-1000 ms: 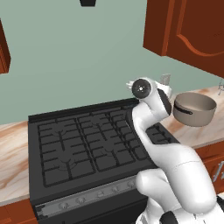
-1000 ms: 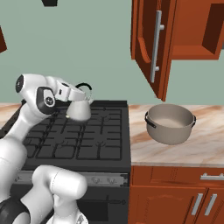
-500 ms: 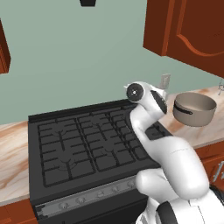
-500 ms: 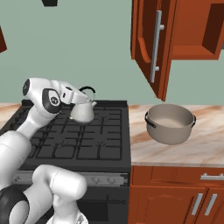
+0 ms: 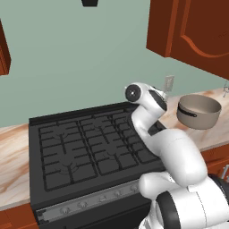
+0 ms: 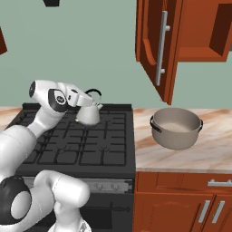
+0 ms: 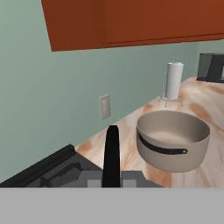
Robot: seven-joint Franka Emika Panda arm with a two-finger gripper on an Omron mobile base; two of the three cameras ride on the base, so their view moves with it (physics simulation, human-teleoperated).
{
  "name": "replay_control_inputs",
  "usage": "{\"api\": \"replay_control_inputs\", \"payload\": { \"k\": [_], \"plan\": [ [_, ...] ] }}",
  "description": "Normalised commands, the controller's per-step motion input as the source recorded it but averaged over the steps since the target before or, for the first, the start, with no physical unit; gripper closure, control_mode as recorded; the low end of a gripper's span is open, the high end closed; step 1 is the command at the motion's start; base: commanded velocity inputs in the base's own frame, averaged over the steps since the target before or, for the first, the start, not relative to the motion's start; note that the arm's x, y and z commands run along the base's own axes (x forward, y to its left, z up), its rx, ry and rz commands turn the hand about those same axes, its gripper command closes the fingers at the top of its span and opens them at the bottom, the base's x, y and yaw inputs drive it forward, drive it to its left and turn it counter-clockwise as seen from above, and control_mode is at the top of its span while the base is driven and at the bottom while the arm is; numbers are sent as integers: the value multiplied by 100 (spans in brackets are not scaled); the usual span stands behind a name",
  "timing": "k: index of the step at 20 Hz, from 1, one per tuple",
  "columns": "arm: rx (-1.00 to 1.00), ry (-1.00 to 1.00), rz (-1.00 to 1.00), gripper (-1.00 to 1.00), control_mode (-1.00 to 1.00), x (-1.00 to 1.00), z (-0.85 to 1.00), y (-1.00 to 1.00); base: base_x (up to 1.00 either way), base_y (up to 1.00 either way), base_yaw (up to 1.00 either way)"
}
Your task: Pick the kettle from the cabinet and place it on a stove burner. Then pick the pot from the counter and place it on another stove burner. Finally, turn both burners on.
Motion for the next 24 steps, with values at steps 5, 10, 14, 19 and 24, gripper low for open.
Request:
{"api": "replay_control_inputs", "payload": {
  "k": [5,10,14,19,24],
  "plan": [
    [0,0,-2,100,-100,25,-4,0,0,0,0],
    [0,0,0,100,-100,12,-14,-9,0,0,0],
    [0,0,0,100,-100,14,-7,-15,0,0,0],
    [0,0,0,100,-100,17,-1,-11,0,0,0],
    [0,-1,0,100,-100,15,-3,-4,0,0,0]
  ]
}}
